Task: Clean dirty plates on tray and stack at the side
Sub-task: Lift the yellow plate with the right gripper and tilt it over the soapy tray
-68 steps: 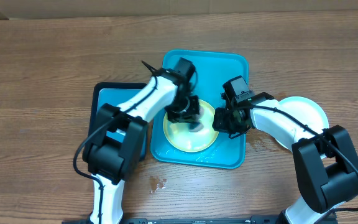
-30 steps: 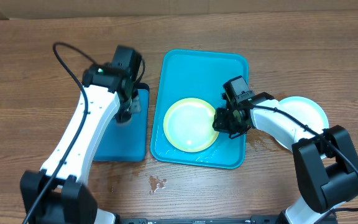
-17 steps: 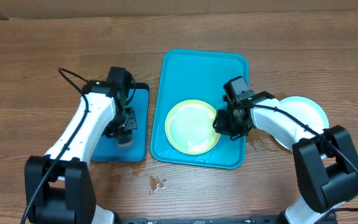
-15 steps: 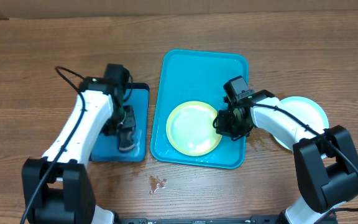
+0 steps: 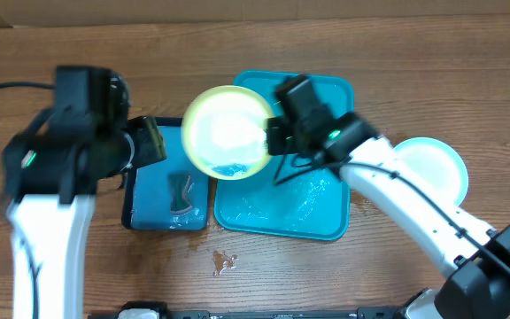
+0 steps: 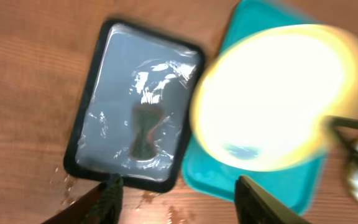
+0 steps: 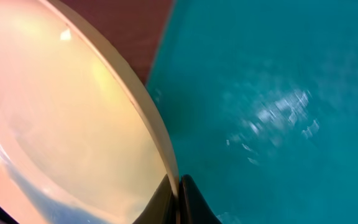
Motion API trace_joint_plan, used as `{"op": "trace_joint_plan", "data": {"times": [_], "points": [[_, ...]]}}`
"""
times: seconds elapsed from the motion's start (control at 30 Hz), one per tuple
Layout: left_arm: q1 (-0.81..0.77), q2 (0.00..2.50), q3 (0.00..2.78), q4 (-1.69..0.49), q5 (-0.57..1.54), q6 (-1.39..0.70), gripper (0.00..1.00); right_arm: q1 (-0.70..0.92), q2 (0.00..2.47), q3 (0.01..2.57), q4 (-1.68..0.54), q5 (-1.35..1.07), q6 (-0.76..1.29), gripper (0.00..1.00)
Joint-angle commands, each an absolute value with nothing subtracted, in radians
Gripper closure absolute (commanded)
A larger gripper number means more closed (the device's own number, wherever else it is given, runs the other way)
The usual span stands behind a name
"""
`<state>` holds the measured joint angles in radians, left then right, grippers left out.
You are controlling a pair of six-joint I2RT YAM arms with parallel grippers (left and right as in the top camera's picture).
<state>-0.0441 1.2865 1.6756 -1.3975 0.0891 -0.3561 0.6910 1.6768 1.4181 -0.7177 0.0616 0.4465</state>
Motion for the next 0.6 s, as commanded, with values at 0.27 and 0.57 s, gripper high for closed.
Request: {"op": "trace_joint_plan", "data": {"times": [0.27,0.57], "points": [[-0.039,0.976,1.766,-1.411,0.131,-0.336,0.19,0.988,1.802,1.430,-0.513,0.591,0.440,0.96],[-0.039,0.912,1.765,-1.414,0.127,-0.336,0.07,1.177,1.791,1.451,-0.469,0.982,0.276,0.96]]}}
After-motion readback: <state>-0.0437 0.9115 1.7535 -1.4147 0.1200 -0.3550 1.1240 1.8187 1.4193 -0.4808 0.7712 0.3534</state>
